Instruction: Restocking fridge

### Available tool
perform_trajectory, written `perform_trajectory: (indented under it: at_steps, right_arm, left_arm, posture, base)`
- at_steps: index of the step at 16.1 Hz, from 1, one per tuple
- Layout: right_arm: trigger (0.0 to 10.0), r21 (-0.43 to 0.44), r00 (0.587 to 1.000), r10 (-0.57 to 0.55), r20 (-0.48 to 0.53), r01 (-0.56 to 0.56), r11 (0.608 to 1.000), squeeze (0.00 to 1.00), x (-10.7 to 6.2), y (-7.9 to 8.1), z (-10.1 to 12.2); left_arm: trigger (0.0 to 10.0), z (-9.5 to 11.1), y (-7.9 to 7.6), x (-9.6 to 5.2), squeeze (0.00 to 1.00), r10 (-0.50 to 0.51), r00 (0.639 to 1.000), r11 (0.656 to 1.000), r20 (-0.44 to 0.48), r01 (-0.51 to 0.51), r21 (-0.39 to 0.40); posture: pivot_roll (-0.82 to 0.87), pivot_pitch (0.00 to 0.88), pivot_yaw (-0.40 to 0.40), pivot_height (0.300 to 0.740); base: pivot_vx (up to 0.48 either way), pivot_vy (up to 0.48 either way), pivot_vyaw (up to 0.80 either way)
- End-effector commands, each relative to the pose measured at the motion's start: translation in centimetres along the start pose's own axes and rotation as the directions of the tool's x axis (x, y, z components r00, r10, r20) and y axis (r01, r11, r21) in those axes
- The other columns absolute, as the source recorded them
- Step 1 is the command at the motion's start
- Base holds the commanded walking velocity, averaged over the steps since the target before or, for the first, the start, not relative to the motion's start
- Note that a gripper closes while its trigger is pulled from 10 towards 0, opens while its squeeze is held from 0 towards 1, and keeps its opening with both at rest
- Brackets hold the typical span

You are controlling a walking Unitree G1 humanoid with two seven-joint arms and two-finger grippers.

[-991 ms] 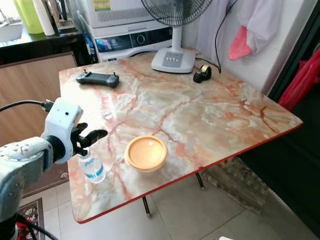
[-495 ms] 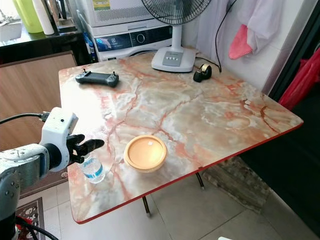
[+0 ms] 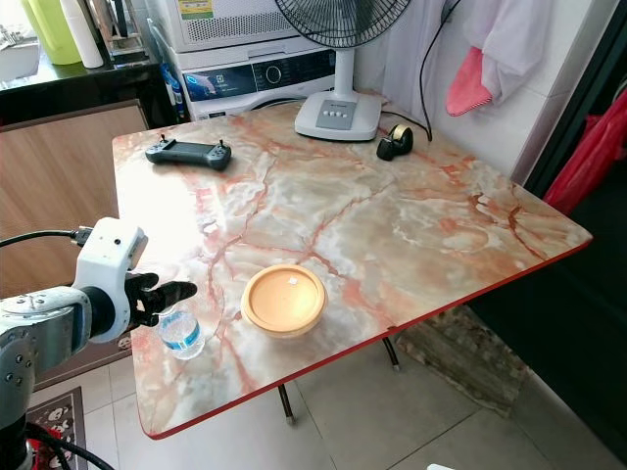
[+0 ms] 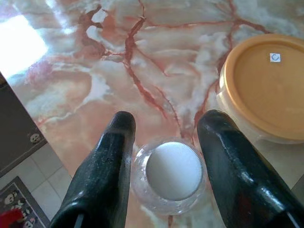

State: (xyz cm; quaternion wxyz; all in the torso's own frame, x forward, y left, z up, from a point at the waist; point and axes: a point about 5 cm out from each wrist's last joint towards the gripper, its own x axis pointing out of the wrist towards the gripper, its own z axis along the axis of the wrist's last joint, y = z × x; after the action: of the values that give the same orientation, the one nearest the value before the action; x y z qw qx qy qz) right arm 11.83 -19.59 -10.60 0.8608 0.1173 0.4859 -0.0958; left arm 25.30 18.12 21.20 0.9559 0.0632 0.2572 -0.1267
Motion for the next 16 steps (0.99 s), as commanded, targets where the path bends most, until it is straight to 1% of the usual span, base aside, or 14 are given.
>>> perform_trajectory:
  at_steps: [1,7,13,14,16]
  right_arm:
    - [10.0,-0.004,1.0,-0.003,-0.012,0.003,1.0,0.0,0.0,-0.2,-0.2]
    - [10.0,-0.002,1.0,0.002,-0.014,-0.002,1.0,0.0,0.0,-0.2,-0.2]
    - [10.0,-0.001,1.0,0.001,-0.014,-0.001,1.0,0.0,-0.1,-0.2,-0.2]
    - [10.0,-0.001,1.0,0.002,-0.014,-0.002,1.0,0.0,-0.1,-0.2,-0.2]
    - [10.0,0.001,1.0,0.001,-0.013,-0.001,1.0,0.0,0.0,-0.2,-0.2]
  left_arm:
    - [10.0,-0.2,0.5,-0.1,0.0,0.022,1.0,1.0,-0.021,-0.022,-0.005]
    - [10.0,-0.9,0.6,0.1,0.0,0.028,0.998,0.999,-0.056,-0.029,-0.017]
    - [10.0,-1.4,0.3,0.3,0.0,0.008,0.998,1.0,-0.064,-0.01,-0.029]
    - [6.5,-1.4,0.3,0.4,0.0,0.007,0.998,1.0,-0.066,-0.009,-0.03]
    - [0.0,-1.5,0.4,0.4,0.0,0.007,0.998,1.0,-0.069,-0.009,-0.028]
  posture:
    - [0.22,0.0,-0.015,0.74]
    - [0.21,0.0,-0.013,0.74]
    - [0.21,0.0,-0.017,0.74]
    - [0.21,0.0,-0.019,0.74]
    - [0.21,0.0,-0.018,0.74]
  base:
    - [0.0,0.0,0.0]
    - [0.0,0.0,0.0]
    - [0.0,0.0,0.0]
    - [0.0,0.0,0.0]
    - [0.0,0.0,0.0]
